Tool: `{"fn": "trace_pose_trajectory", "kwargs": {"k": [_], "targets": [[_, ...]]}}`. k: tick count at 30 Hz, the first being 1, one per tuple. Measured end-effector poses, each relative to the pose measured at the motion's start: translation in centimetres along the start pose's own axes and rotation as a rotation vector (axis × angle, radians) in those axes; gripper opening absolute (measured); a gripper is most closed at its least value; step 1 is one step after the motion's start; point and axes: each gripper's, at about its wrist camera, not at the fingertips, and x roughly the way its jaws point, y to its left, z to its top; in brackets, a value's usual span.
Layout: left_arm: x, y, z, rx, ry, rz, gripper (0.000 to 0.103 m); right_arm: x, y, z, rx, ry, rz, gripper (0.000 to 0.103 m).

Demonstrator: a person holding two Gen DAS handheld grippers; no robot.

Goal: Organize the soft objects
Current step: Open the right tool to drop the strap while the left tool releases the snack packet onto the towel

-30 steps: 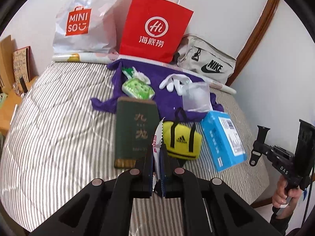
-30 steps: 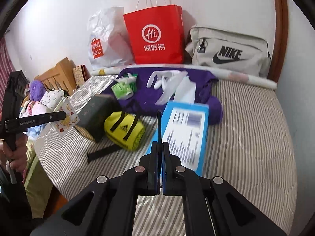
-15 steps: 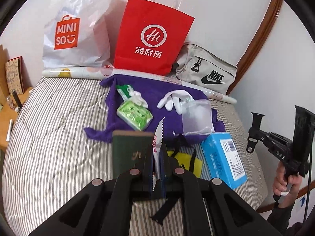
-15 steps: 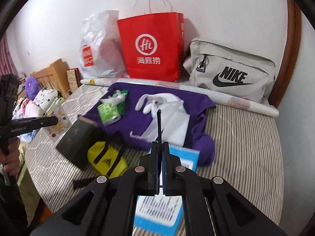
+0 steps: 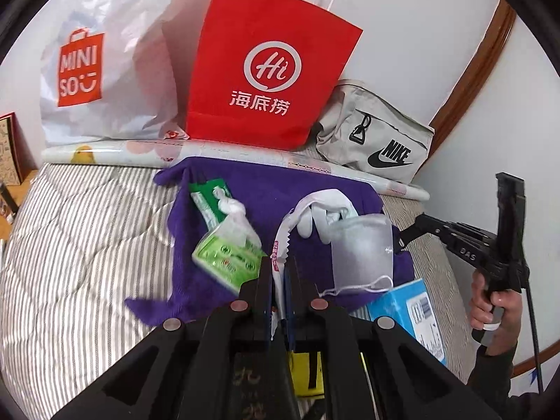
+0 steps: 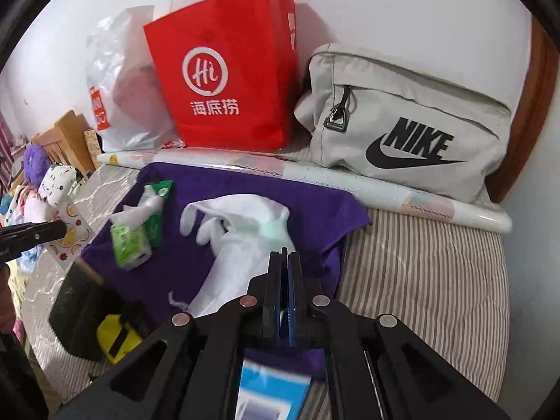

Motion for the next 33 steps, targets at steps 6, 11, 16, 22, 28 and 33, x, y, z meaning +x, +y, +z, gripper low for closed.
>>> {"fn": "trace_pose_trajectory", "kwargs": {"k": [6, 11, 16, 22, 28, 33], "targets": [[2.0, 0.3, 1.1, -0.007, 0.019, -0.021, 0.007, 2.3, -1.1, 0.3, 0.018, 0.038, 0.017, 0.003], [3.5, 0.2, 1.8, -0.01, 0.036, -0.029, 0.007, 3.3, -1.2, 1.3, 0.023, 0.031, 0.034, 0.004], [4.6, 0.2, 2.2, -0.01, 0.055, -0.032, 0.007, 5.2, -0.8, 2.3, -0.014, 0.051, 0.043, 0.005], [5.0, 0.2, 2.4, -0.012, 0.063, -0.036, 0.007, 7.0, -1.0, 3.4, -0.036, 0.082, 0.062, 0.009], [5.6, 0.2, 2.7, -0.023, 0.078, -0.054, 0.007, 7.5, -1.2, 3.6, -0.045, 0.103, 0.073, 0.027], [6.2, 0.4, 2.9, -0.059, 0.093, -0.105, 0.007, 6.8, -1.3, 3.4, -0.056, 0.085, 0.063, 0.041]]}}
